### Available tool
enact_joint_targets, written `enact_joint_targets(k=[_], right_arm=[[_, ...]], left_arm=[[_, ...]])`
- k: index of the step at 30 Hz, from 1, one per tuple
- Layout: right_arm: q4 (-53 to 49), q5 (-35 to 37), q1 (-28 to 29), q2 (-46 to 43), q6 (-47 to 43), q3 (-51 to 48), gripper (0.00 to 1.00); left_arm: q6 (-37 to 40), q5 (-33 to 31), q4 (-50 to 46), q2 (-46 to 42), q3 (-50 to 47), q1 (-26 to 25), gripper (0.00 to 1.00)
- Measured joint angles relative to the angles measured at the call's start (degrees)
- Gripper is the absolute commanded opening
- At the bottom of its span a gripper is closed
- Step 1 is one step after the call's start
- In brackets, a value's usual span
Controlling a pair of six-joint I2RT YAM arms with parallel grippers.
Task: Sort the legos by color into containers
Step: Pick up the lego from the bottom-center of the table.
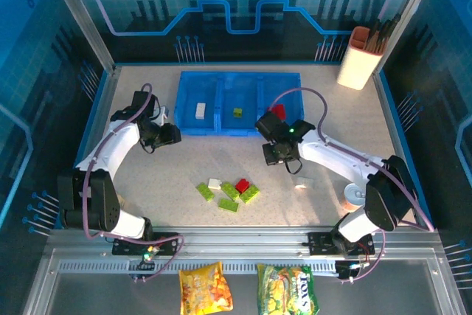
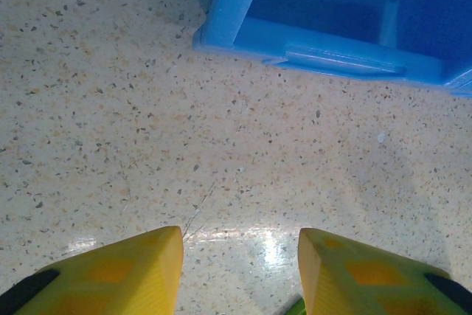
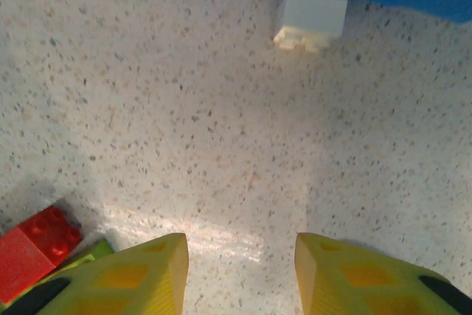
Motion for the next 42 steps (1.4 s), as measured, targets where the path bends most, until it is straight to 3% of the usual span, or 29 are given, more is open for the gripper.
enact_joint_targets(k=[7,16,27,42], right_arm=[[-0.9,1.2,8.6,1.6,3.2,-0.3,0.44],[-1.6,0.5,17.9,13.9,0.9,8.6,0.47],[-2.9,-2.3,18.5,21.4,-5.4,14.6,0.54],[-3.6,-4.4,18.2,24.3,-7.3,15.0,0.52]], left_arm=[[0.0,0.0,0.0,0.0,0.0,0.0,0.46],[0.0,0.0,0.0,0.0,0.0,0.0,0.46],[0.0,-0.1,0.0,0.0,0.0,-0.1,0.46],[0.1,-0.1,0.0,0.0,0.0,-0.1,0.46]])
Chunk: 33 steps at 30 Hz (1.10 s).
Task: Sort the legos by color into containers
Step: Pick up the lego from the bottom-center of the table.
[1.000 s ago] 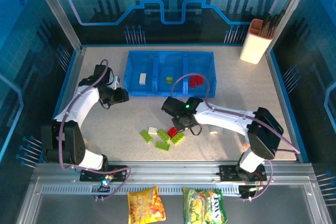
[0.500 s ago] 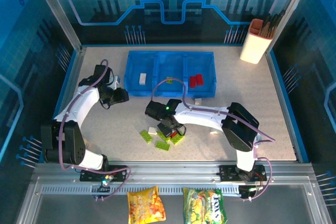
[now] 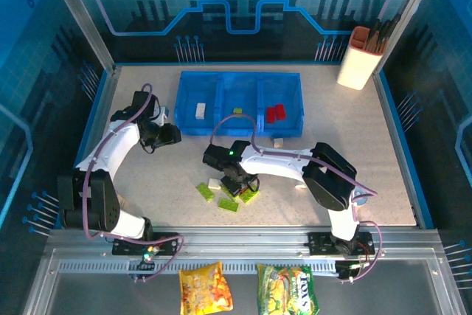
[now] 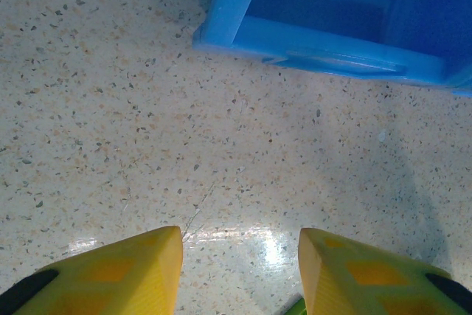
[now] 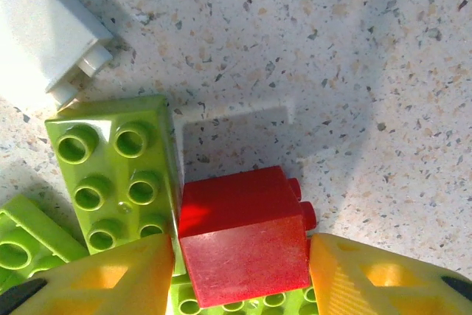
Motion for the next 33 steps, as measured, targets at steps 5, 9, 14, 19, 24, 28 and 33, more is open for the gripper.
enact_joint_targets(k=[5,9,14,19,24,28,33], right_arm=[[-0.1,-0.3,-0.2,0.4,-0.2,0.0,0.51],[-0.5,-0.2,-0.2,0.7,-0.2,0.3,0.51],[-0.7,0.0,-0.5,0.9,-0.4,0.5,0.5],[-1.0,0.5,-0.8,1.2,-0.6,0.5,0.49],[-1.4,0.7,-0.9,1.5,-0.6,0.9,0.46],[-1.6,0.8,-0.9,1.5,-0.6,1.2,0.44],[-1.9,0.9,-0.9,1.5,-0.7,1.3,0.41]], left_arm=[[0.0,-0.1,0.0,0.0,0.0,0.0,0.46],[0.0,-0.2,0.0,0.0,0.0,0.0,0.46],[0.0,-0.2,0.0,0.0,0.0,0.0,0.46],[0.0,-0.2,0.0,0.0,0.0,0.0,0.46],[0.0,-0.2,0.0,0.0,0.0,0.0,0.46],[0.0,-0.2,0.0,0.0,0.0,0.0,0.46],[0.0,-0.2,0.0,0.0,0.0,0.0,0.46]])
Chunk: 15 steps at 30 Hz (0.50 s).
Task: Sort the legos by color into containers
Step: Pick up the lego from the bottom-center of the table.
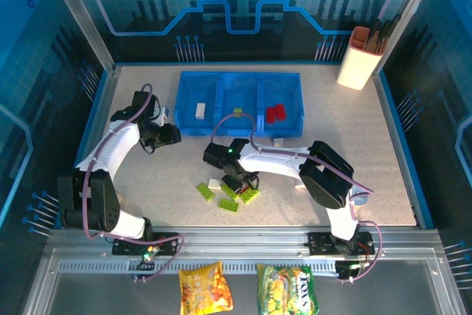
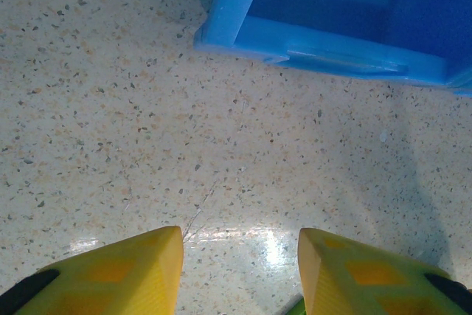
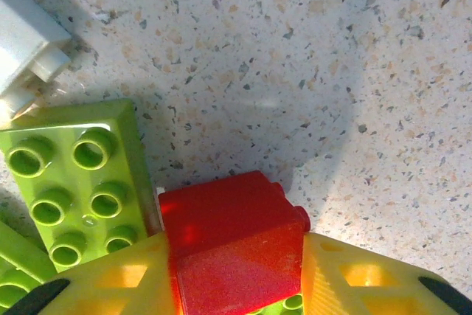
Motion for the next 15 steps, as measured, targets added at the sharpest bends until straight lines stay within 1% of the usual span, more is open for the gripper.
enact_joint_targets(k=[9,15], right_arm=[[-1.2,1.4,-0.1,0.0,-0.1,0.4,0.4],[-2.1,2.4,-1.4,-0.5,-0.8,1.0,0.4]], left_arm=[[0.0,0.0,0.0,0.0,0.0,0.0,0.46],[0.0,0.0,0.0,0.0,0.0,0.0,0.46]])
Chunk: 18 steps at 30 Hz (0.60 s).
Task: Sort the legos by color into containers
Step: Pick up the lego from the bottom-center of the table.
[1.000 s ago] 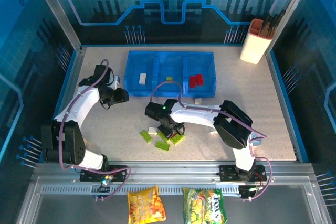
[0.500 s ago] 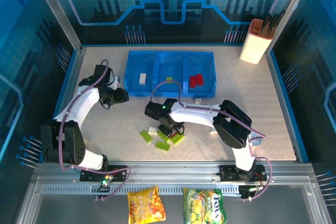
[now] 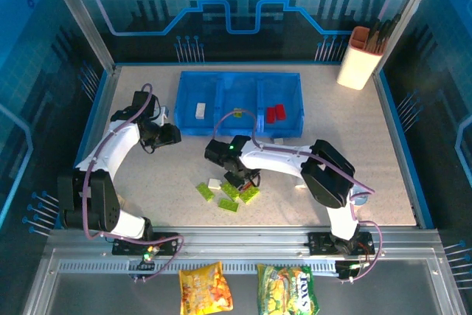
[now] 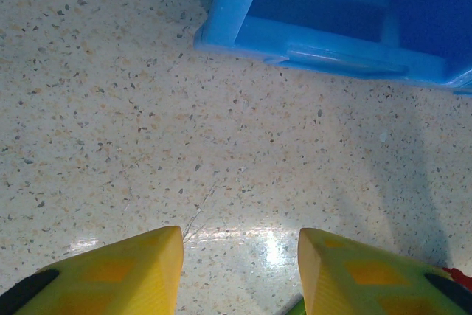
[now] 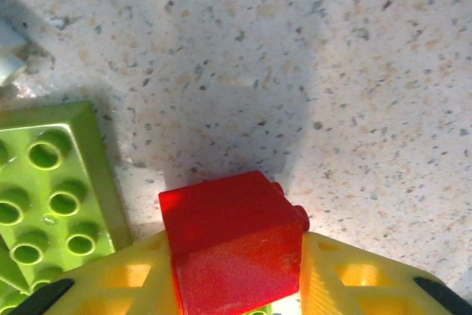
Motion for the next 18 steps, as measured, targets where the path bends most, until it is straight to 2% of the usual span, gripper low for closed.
enact_joint_targets(k=[8,18], right_arm=[[-0.9,1.4,-5.4,-5.4,-1.4,-1.5,0.4],[-1.9,3.4,-16.5,-15.5,-3.6,-6.1,0.4]], left_arm=[[0.0,0.0,0.0,0.0,0.0,0.0,0.46],[0.0,0.0,0.0,0.0,0.0,0.0,0.46]])
